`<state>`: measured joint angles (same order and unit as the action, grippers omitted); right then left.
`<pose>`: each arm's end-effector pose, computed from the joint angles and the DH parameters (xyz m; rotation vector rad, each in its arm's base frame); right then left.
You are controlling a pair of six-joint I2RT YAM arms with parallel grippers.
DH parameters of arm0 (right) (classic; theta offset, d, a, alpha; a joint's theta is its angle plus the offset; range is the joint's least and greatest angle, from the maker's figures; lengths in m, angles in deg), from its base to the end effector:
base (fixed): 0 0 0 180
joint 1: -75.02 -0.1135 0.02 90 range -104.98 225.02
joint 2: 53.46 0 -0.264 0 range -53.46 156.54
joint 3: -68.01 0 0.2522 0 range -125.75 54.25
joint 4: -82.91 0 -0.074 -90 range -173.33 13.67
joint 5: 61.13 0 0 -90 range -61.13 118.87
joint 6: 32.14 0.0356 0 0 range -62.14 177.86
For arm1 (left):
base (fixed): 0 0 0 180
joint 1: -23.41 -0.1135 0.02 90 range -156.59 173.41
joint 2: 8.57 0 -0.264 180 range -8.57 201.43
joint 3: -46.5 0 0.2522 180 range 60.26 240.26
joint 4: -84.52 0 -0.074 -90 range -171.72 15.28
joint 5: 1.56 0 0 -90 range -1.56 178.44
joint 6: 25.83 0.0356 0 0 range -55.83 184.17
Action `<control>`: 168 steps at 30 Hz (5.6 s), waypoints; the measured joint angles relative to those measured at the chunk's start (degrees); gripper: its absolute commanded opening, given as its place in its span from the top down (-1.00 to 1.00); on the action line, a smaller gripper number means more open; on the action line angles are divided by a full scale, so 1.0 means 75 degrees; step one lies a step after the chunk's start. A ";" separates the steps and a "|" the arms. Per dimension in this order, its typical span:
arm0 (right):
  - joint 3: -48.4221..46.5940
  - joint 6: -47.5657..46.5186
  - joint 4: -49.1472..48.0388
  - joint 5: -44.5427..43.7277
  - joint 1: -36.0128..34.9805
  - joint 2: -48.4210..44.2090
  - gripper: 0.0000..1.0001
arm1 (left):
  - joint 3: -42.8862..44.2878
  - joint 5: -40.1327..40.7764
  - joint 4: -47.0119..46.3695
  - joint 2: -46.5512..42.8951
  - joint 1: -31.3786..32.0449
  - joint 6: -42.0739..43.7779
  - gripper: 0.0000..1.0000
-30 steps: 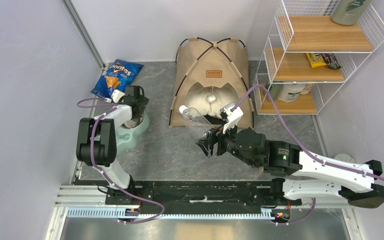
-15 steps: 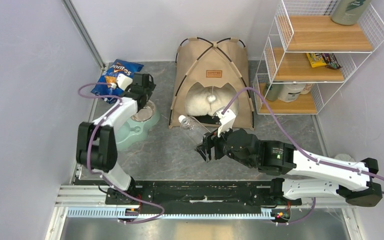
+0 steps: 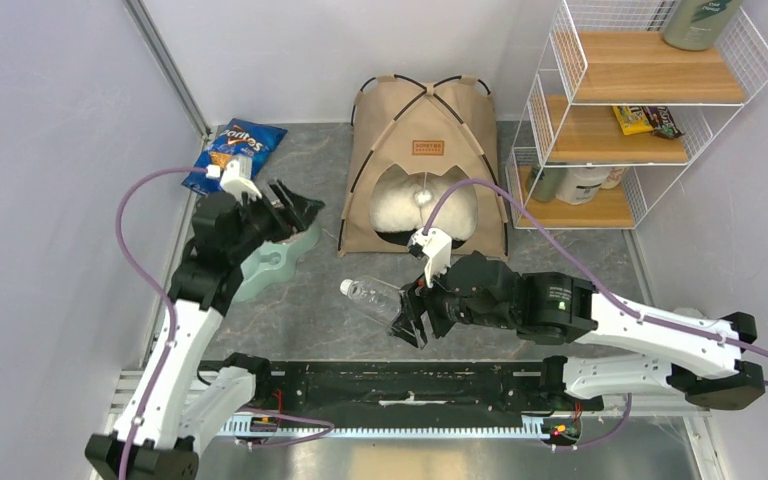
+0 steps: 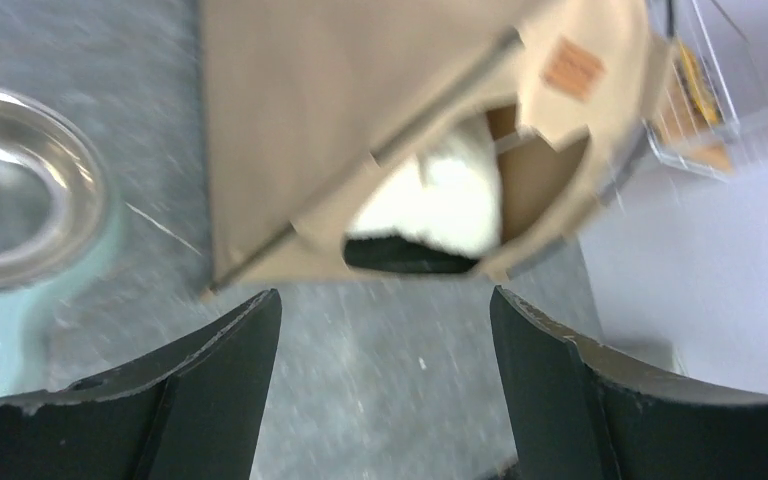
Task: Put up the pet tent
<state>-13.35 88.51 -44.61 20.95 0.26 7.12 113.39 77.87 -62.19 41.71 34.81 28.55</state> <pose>0.0623 0.2101 0.3755 -0.7695 2.1322 0.9100 0.1922 -0.0454 0.3574 -0.2734 1.9037 -0.7324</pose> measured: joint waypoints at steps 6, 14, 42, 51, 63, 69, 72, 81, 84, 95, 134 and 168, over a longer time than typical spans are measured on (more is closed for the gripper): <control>-0.0128 -0.0003 0.0219 0.0379 0.0000 -0.0597 0.06 | -0.1067 -0.1664 0.0367 -0.1612 0.0029 -0.0901 -0.64; -0.0924 0.0289 0.0420 0.0073 0.0000 -0.1078 0.06 | -0.0775 -0.2897 0.1274 -0.2433 0.0035 0.0892 -0.66; -0.2716 0.1195 0.2014 0.2614 0.0006 -0.0303 0.07 | 0.1422 -0.9113 0.4596 -0.0804 0.0991 0.8650 -0.82; -0.2967 0.1093 0.1818 0.3028 0.0006 0.0175 0.07 | 0.1037 -0.9262 0.4610 -0.0752 0.1434 0.8565 -0.75; -0.3249 0.0906 0.1716 0.3098 0.0035 0.0428 0.07 | 0.0597 -0.9209 0.4642 -0.0836 0.1463 0.8559 -0.73; -0.3249 0.0880 0.1719 0.3104 0.0050 0.0568 0.07 | 0.0597 -0.9145 0.4645 -0.0915 0.1463 0.8550 -0.04; -0.3249 0.0831 0.1781 0.2990 0.0102 0.0568 0.06 | 0.0597 -0.9203 0.4669 -0.0973 0.1480 0.8480 0.72; -0.3314 0.0784 0.1816 0.2900 0.0149 0.0606 -0.86 | 0.0597 -0.9232 0.4695 -0.0895 0.1515 0.8559 0.96; -0.3302 0.0679 0.1746 0.2594 0.0149 0.0589 -0.94 | 0.0621 -0.9194 0.4660 -0.0898 0.1513 0.8515 0.96; -0.1993 -0.0169 -0.0466 0.0122 0.0140 -0.0382 -0.94 | -0.0938 -0.7213 0.0294 -0.2556 0.1521 0.4453 0.96; -0.0216 -0.0274 -0.5866 -0.2777 0.0128 0.0219 0.06 | -0.1352 -0.4762 -0.1687 -0.3188 0.1513 0.2480 0.96; -0.3724 -0.3853 -0.7359 -0.2116 0.0571 0.6805 0.04 | 0.1623 0.5625 0.4849 -0.3931 0.1513 0.2468 -0.59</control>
<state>-41.28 59.61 -99.80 5.08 4.55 58.15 125.56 120.06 -25.82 12.23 46.15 47.07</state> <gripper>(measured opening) 0.716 0.799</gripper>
